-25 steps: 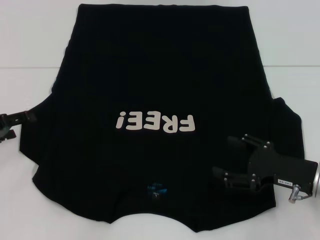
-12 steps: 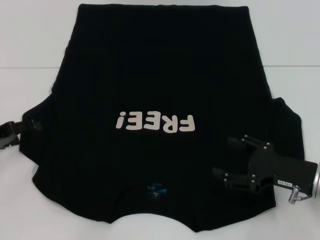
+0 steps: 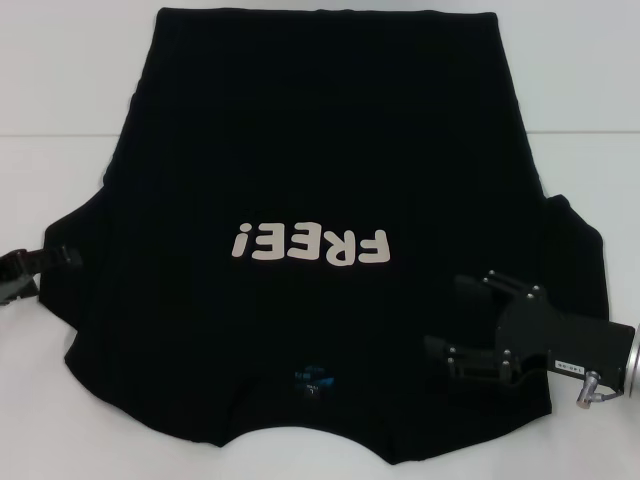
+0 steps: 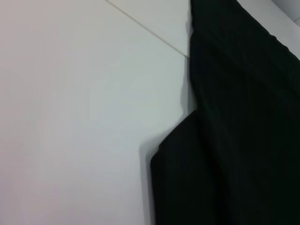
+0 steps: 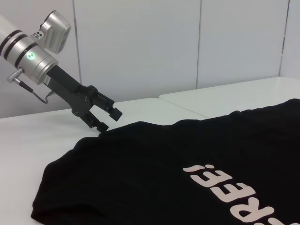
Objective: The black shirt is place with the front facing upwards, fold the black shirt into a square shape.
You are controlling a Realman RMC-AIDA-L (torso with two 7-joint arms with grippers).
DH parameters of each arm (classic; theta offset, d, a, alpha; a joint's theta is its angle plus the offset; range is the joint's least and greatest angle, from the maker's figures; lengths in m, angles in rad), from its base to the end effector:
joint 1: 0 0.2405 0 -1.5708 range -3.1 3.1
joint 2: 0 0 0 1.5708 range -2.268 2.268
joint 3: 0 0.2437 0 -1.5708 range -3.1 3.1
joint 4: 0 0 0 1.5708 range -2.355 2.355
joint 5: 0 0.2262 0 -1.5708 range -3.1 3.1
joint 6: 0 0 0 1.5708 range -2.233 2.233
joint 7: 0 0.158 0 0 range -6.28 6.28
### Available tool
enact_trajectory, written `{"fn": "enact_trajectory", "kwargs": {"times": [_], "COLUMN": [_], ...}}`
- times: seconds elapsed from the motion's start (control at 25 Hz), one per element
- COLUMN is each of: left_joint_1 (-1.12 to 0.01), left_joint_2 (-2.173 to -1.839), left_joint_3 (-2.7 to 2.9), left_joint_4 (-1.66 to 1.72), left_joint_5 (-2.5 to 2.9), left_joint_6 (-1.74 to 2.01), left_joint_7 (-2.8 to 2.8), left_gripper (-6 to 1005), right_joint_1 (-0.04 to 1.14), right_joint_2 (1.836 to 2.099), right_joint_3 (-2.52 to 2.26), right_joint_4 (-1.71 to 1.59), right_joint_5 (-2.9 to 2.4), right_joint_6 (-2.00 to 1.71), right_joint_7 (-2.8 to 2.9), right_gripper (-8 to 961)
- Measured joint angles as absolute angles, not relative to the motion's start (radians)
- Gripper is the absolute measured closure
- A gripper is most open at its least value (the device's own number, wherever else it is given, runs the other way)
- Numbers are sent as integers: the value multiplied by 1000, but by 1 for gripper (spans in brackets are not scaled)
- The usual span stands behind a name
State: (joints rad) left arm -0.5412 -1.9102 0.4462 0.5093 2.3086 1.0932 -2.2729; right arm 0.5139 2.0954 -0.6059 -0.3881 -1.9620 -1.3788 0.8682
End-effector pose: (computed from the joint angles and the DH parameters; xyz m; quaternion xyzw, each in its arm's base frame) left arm -0.3862 0.3733 0.0688 -0.6537 -0.6695 -0.1838 0.3012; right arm 0.2892 0.3262 -0.0522 -0.9410 0.1245 0.2274 0.2177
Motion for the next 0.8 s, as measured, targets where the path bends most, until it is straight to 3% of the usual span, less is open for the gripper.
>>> {"fn": "enact_trajectory", "kwargs": {"times": [0.8], "left_joint_1": [-549], "left_joint_2": [-1914], "left_joint_3": [446], "left_joint_4": [488], "left_joint_5": [2304], "left_joint_6": [1100], "left_joint_7": [-2274], "left_gripper": [48], "right_joint_1": [512], "right_joint_2": [2095], "right_joint_3": [-606], "right_joint_4": [-385], "right_joint_5": [-1965], "right_joint_6": [-1381], "right_joint_7": [868], "right_gripper": [9]}}
